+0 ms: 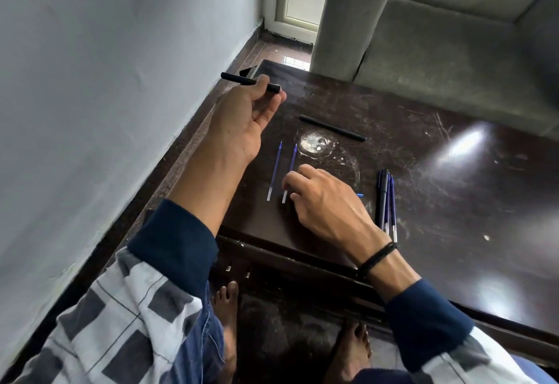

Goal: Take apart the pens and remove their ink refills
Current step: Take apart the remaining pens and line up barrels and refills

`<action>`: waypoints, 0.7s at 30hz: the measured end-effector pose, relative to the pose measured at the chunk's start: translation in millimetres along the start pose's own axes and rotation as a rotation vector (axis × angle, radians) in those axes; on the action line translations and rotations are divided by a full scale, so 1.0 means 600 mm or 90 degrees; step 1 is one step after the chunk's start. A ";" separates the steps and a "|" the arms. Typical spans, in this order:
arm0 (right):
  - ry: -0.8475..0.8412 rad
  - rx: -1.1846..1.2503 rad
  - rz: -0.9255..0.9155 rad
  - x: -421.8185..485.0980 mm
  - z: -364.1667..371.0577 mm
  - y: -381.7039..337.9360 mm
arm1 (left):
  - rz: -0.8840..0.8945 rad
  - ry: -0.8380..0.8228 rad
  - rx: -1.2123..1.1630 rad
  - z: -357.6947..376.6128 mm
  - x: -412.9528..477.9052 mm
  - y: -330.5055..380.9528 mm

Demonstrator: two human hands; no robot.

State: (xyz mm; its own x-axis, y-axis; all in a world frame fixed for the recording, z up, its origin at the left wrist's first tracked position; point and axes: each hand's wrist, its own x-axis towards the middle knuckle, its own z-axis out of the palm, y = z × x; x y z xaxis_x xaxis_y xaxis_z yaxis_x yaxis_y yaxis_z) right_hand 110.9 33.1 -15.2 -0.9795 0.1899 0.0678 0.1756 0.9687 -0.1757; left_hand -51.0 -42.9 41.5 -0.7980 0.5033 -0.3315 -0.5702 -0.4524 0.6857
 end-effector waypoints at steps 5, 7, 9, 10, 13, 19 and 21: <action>0.004 -0.013 -0.029 0.003 0.013 0.005 | -0.007 0.005 0.006 0.002 -0.001 0.001; 0.015 -0.019 -0.034 0.004 0.014 0.009 | -0.008 0.003 0.008 0.002 0.000 0.000; 0.029 -0.006 -0.039 0.004 0.016 0.013 | -0.007 0.001 0.011 0.000 0.001 -0.001; 0.033 0.000 -0.042 0.005 0.018 0.015 | -0.007 0.002 0.012 0.000 0.001 -0.001; 0.043 -0.011 -0.058 0.002 0.021 0.019 | -0.007 0.002 0.015 0.000 0.002 0.000; 0.208 0.202 -0.037 0.006 -0.031 0.017 | -0.019 -0.023 0.043 0.000 0.003 0.000; 0.301 0.256 -0.003 0.008 -0.044 0.025 | -0.031 -0.052 0.069 0.004 -0.001 -0.001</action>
State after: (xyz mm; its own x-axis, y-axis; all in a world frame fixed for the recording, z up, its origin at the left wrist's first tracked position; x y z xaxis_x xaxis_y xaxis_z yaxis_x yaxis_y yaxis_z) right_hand 111.2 52.5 8.5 -0.8142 0.3257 0.4807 0.0309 0.8510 -0.5243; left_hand -49.7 -40.9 43.0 -0.7487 0.5829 -0.3158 -0.5805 -0.3464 0.7369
